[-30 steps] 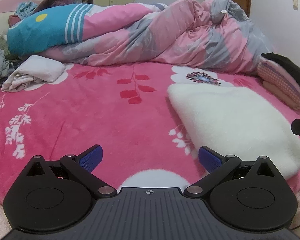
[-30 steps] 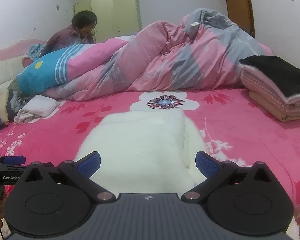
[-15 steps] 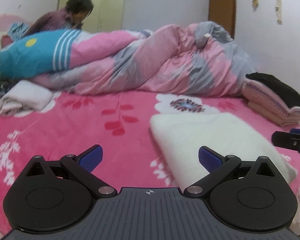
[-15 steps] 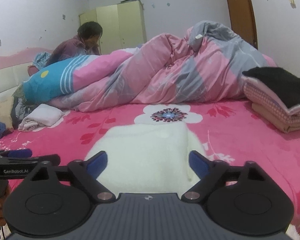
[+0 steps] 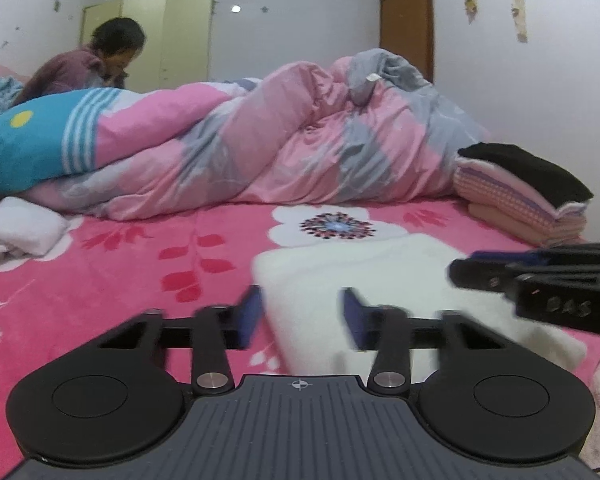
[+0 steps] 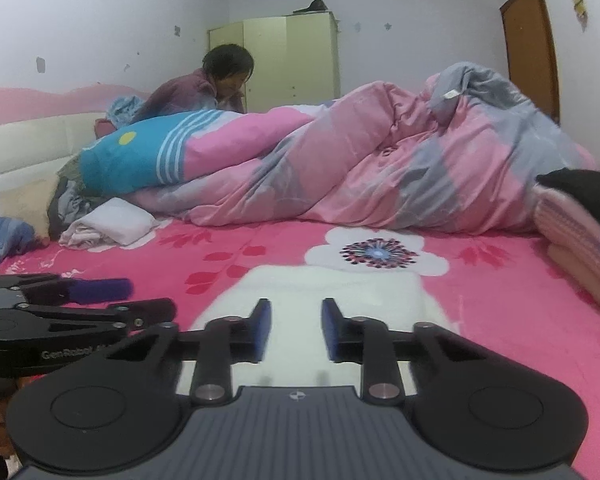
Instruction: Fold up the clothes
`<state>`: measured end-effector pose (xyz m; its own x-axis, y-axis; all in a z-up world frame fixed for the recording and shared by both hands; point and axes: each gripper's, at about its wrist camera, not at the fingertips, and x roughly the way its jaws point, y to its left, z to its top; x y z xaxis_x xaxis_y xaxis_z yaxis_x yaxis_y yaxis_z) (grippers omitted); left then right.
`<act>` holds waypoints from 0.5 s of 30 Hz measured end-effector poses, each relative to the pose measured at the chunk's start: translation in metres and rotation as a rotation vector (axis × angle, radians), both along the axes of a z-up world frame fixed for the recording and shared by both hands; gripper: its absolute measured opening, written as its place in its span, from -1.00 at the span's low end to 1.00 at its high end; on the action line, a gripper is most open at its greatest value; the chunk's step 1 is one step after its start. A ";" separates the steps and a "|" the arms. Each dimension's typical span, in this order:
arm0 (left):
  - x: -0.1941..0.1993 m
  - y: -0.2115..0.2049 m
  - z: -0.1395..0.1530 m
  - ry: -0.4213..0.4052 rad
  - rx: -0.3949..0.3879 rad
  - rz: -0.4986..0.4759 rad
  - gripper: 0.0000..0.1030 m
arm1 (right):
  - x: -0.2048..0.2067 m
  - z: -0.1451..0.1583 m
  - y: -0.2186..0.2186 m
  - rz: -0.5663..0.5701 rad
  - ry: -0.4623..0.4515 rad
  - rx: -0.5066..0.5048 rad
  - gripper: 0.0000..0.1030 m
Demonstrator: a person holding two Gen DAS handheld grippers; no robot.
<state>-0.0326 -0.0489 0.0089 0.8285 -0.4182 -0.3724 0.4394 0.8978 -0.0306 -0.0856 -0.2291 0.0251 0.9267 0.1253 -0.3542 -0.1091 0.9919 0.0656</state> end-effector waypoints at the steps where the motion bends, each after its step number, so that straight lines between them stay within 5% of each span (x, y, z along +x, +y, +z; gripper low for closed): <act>1: 0.003 -0.004 -0.002 0.006 0.002 -0.013 -0.52 | 0.005 -0.004 -0.004 0.006 0.007 0.008 -0.70; 3: 0.009 -0.013 -0.010 0.042 0.015 -0.040 -0.71 | 0.013 -0.013 -0.013 0.005 0.027 0.014 -0.75; 6: 0.011 -0.020 -0.020 0.069 0.028 -0.043 -0.72 | 0.021 -0.027 -0.037 -0.065 0.071 0.010 -1.00; 9: 0.011 -0.022 -0.021 0.064 0.041 -0.040 -0.72 | 0.019 -0.024 -0.064 -0.076 0.078 0.109 -1.00; 15: 0.013 -0.023 -0.022 0.077 0.033 -0.028 -0.72 | 0.049 0.002 -0.050 -0.008 0.054 0.027 -1.00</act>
<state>-0.0194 -0.0723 -0.0127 0.7852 -0.4266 -0.4488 0.4614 0.8865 -0.0355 -0.0370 -0.2792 0.0276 0.9072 0.1282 -0.4007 -0.0967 0.9905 0.0980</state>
